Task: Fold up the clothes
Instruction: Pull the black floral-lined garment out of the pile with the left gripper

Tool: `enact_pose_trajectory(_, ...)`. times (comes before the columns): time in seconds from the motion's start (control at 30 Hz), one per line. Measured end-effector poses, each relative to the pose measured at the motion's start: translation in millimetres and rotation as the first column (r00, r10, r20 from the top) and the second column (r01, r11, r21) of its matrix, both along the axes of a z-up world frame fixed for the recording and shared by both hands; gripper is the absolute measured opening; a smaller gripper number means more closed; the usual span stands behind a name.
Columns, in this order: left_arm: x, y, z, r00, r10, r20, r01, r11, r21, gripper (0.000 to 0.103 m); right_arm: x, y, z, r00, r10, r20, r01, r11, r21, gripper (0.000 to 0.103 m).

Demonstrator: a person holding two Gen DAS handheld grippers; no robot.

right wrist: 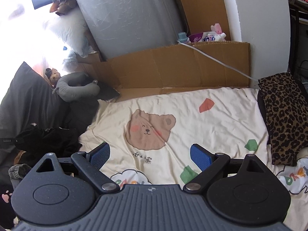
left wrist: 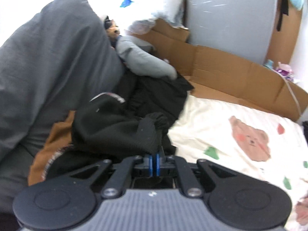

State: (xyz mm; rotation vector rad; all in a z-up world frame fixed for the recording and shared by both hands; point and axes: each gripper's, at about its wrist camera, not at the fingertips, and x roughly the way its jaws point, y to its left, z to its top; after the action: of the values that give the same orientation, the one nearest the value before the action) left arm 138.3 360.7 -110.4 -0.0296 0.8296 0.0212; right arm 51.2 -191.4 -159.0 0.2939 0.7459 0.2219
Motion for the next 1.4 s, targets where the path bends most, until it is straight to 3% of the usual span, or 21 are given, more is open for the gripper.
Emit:
enact_pose_trajectory(0.53, -27, -92, 19, 0.996, -0.085, -0.007, 0.082, 0.977, -0.196, 0.003, -7, 0, 0, 1.0, 0.02, -0.007, -0.02, 1.0, 0.024, 0.094)
enact_pose_trajectory(0.93, -21, -171, 7, 0.979, -0.202, -0.036, 0.179, 0.928, -0.328, 0.003, -4, -7, -11, 0.999, 0.018, -0.035, -0.017, 1.0, 0.022, 0.094)
enact_pose_trajectory(1.03, -18, -187, -6, 0.969, -0.237, -0.07, 0.192, 0.9, -0.39, 0.004, -4, -12, -17, 0.999, 0.009, -0.05, -0.008, 1.0, 0.016, 0.094)
enact_pose_trajectory(1.1, -19, -189, -12, 0.961, -0.266, -0.075, 0.212, 0.882, -0.42, 0.005, -4, -14, -20, 0.998, 0.002, -0.058, -0.002, 1.0, 0.009, 0.094)
enact_pose_trajectory(1.2, -25, -184, -19, 0.954, -0.292, -0.068, 0.232, 0.863, -0.448, 0.016, -3, -16, -24, 0.998, -0.001, -0.067, 0.001, 1.0, 0.004, 0.094)
enact_pose_trajectory(1.27, -29, -173, -21, 0.959, -0.276, -0.068, 0.218, 0.868, -0.446, 0.024, -2, -15, -28, 0.997, 0.002, -0.075, -0.002, 1.0, 0.001, 0.094)
enact_pose_trajectory(1.4, -34, -146, -34, 0.974, -0.207, -0.094, 0.15, 0.896, -0.417, 0.025, 0, -11, -37, 0.995, 0.014, -0.099, -0.015, 1.0, -0.001, 0.094)
